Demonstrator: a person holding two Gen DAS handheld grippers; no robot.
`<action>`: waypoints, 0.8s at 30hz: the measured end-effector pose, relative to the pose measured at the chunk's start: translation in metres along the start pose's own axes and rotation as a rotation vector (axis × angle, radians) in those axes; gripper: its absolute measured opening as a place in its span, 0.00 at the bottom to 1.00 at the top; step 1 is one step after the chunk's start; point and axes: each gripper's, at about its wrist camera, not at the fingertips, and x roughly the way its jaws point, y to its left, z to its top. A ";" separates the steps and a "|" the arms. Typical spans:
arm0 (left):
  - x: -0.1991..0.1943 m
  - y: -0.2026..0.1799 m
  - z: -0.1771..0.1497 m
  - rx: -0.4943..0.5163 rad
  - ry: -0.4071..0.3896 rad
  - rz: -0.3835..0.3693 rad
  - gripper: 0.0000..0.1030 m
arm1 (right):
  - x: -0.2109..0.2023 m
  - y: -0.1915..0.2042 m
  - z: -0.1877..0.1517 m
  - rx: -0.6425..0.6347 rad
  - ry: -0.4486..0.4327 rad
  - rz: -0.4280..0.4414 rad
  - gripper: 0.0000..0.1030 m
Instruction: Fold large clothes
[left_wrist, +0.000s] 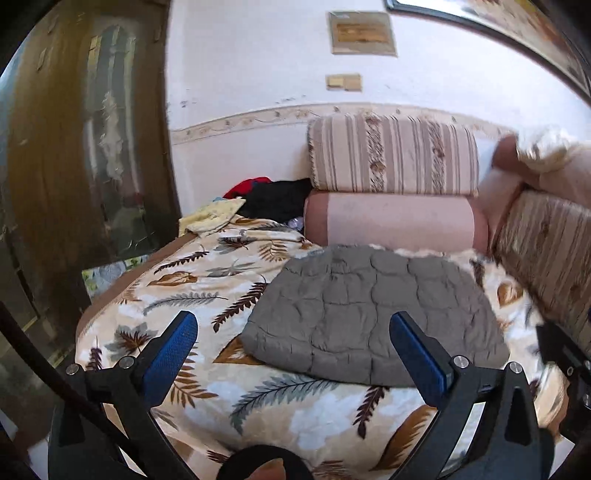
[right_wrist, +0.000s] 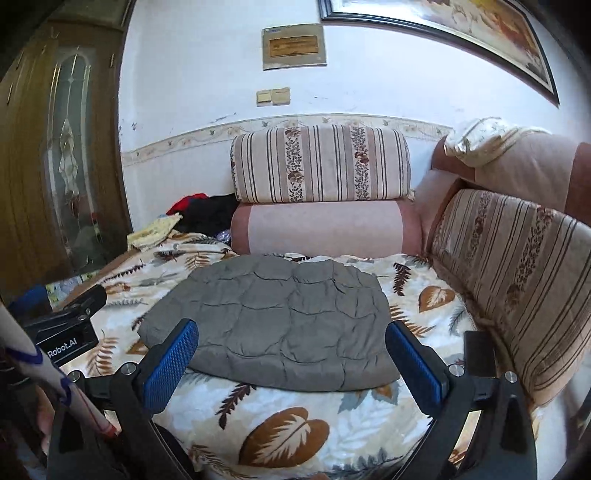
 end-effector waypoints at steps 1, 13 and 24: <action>0.004 -0.002 -0.001 0.016 0.013 -0.009 1.00 | 0.003 0.001 -0.001 -0.007 0.005 -0.004 1.00; 0.054 -0.003 -0.017 0.056 0.116 0.012 1.00 | 0.053 0.006 -0.012 -0.010 0.094 0.020 1.00; 0.078 0.002 -0.020 0.034 0.145 0.018 1.00 | 0.079 0.012 -0.016 -0.020 0.126 0.020 1.00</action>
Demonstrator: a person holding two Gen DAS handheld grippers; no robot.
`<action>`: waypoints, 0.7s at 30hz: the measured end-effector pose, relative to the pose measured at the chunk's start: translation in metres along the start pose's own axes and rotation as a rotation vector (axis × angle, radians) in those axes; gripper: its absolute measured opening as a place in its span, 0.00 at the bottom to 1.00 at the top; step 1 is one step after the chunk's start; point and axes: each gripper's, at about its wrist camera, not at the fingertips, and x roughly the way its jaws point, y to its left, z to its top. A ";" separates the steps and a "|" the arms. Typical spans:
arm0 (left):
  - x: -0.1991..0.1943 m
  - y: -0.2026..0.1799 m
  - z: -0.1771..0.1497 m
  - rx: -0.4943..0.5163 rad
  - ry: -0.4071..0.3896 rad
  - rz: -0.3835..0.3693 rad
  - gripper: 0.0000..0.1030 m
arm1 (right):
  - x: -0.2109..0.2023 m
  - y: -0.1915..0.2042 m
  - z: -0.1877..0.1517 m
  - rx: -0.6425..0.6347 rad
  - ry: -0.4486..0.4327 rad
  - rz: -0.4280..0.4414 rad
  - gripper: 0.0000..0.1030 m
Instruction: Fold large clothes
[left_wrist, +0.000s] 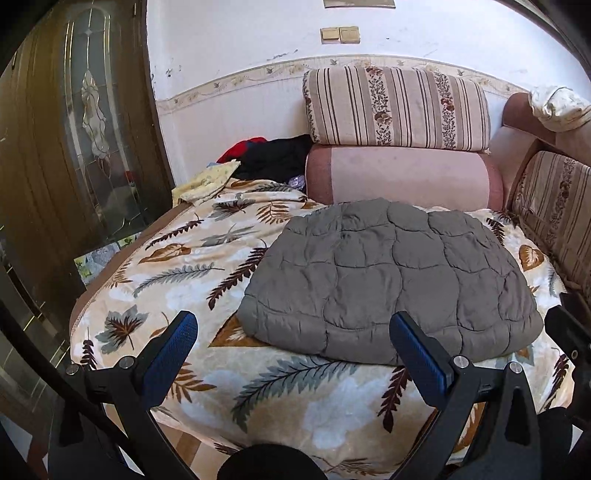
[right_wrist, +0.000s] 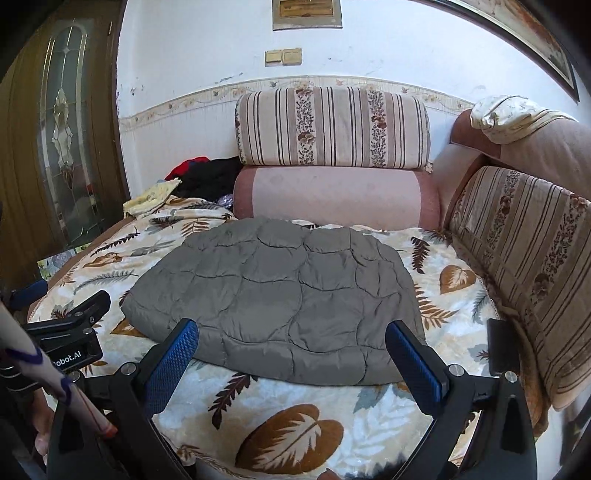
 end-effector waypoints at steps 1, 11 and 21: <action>0.001 0.000 0.000 -0.002 0.004 -0.002 1.00 | 0.001 0.000 -0.001 0.000 0.002 -0.001 1.00; 0.004 -0.007 -0.004 0.006 0.005 -0.014 1.00 | 0.002 -0.006 -0.005 0.006 0.015 -0.018 1.00; 0.001 -0.011 -0.007 0.014 0.003 -0.014 1.00 | -0.001 -0.010 -0.007 0.010 0.014 -0.022 1.00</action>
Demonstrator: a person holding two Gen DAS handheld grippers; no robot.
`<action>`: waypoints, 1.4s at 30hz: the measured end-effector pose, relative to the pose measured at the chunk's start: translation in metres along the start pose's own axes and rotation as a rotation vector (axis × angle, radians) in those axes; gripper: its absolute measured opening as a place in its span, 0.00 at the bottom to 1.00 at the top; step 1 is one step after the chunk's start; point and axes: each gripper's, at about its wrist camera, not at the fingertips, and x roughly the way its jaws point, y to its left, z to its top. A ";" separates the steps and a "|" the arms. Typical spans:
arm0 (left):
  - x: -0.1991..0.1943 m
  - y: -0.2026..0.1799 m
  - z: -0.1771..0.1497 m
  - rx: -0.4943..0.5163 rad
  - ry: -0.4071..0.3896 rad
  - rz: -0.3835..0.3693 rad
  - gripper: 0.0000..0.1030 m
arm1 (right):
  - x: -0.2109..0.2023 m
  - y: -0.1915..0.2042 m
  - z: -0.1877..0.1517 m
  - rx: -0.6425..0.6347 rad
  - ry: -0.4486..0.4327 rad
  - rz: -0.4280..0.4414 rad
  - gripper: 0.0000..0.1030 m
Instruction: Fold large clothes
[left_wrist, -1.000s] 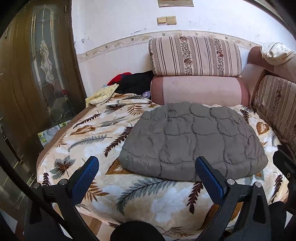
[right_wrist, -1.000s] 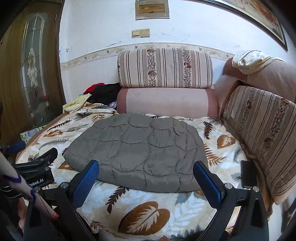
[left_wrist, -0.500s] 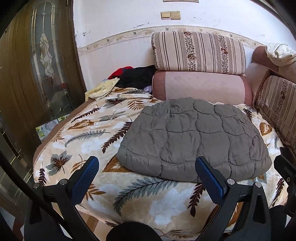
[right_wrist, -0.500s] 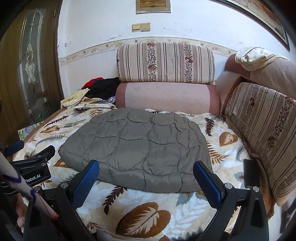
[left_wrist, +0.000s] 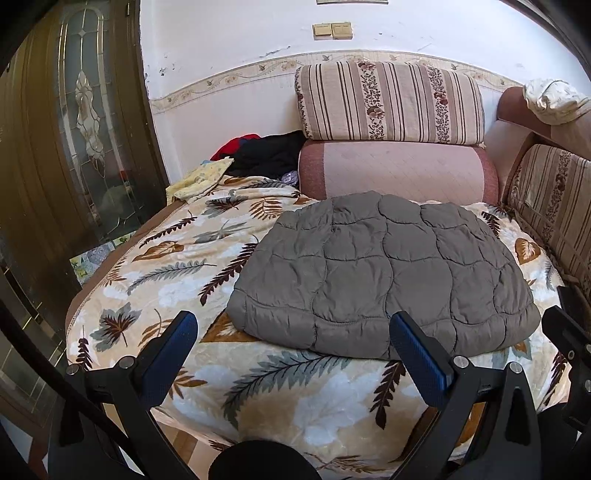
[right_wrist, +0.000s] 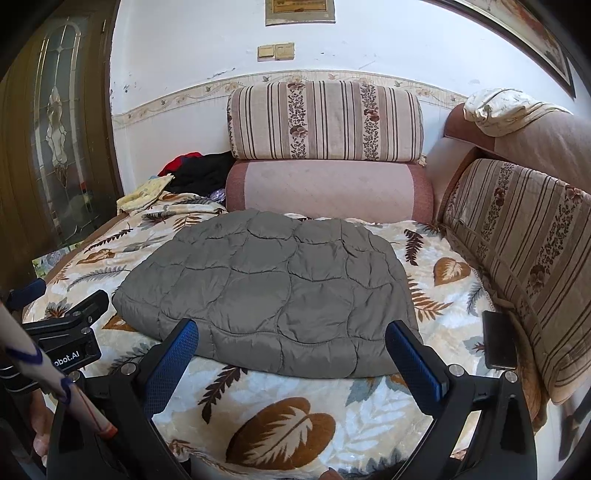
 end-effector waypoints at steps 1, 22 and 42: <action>0.000 0.000 0.000 0.000 -0.001 0.000 1.00 | 0.000 0.000 0.000 0.000 0.000 -0.001 1.00; 0.000 -0.004 -0.005 0.026 0.005 0.010 1.00 | 0.008 -0.002 -0.006 0.006 0.018 -0.014 1.00; 0.005 0.004 -0.010 0.026 0.036 0.014 1.00 | 0.014 0.000 -0.011 0.001 0.031 -0.005 1.00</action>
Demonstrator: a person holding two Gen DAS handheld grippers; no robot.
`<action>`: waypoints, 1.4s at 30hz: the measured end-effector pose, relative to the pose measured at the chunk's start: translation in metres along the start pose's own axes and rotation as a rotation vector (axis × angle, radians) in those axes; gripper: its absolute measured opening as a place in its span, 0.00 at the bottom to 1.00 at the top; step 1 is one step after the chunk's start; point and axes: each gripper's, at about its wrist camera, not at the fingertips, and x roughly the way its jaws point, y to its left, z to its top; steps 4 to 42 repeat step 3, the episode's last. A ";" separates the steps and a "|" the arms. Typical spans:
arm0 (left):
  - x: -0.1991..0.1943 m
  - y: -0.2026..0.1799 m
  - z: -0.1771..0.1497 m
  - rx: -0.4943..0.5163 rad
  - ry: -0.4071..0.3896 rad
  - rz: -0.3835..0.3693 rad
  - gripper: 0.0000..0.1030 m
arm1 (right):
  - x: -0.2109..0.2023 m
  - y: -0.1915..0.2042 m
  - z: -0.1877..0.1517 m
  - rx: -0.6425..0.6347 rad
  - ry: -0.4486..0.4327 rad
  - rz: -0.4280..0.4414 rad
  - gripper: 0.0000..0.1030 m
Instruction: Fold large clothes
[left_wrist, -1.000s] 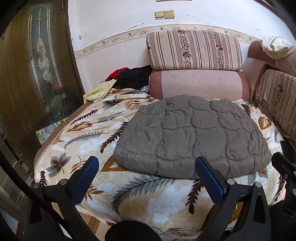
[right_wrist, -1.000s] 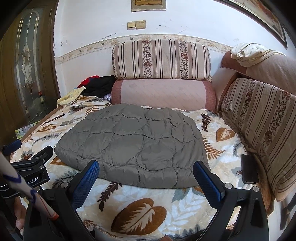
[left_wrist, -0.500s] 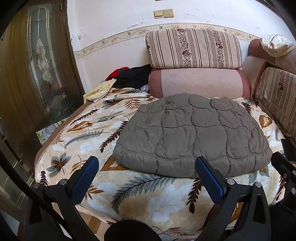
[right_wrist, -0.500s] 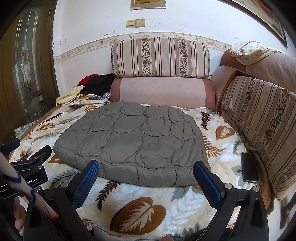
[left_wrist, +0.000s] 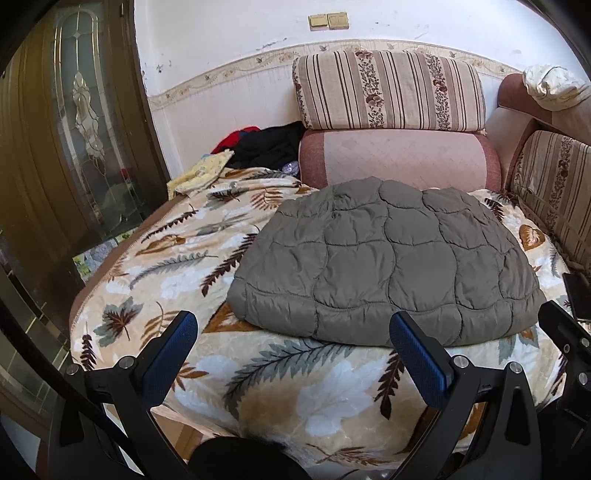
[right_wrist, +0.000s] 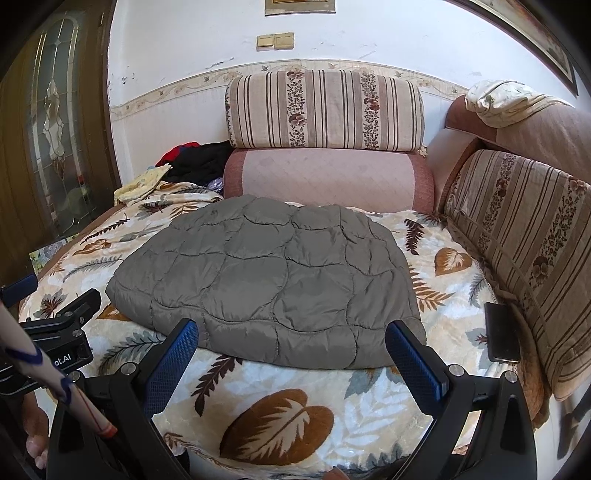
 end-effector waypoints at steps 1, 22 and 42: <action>-0.001 -0.002 -0.001 0.009 -0.002 0.008 1.00 | 0.000 0.000 0.000 0.001 -0.003 0.002 1.00; -0.002 -0.006 -0.003 0.038 -0.015 0.019 1.00 | 0.000 0.000 -0.001 0.002 -0.004 0.006 1.00; -0.002 -0.006 -0.003 0.038 -0.015 0.019 1.00 | 0.000 0.000 -0.001 0.002 -0.004 0.006 1.00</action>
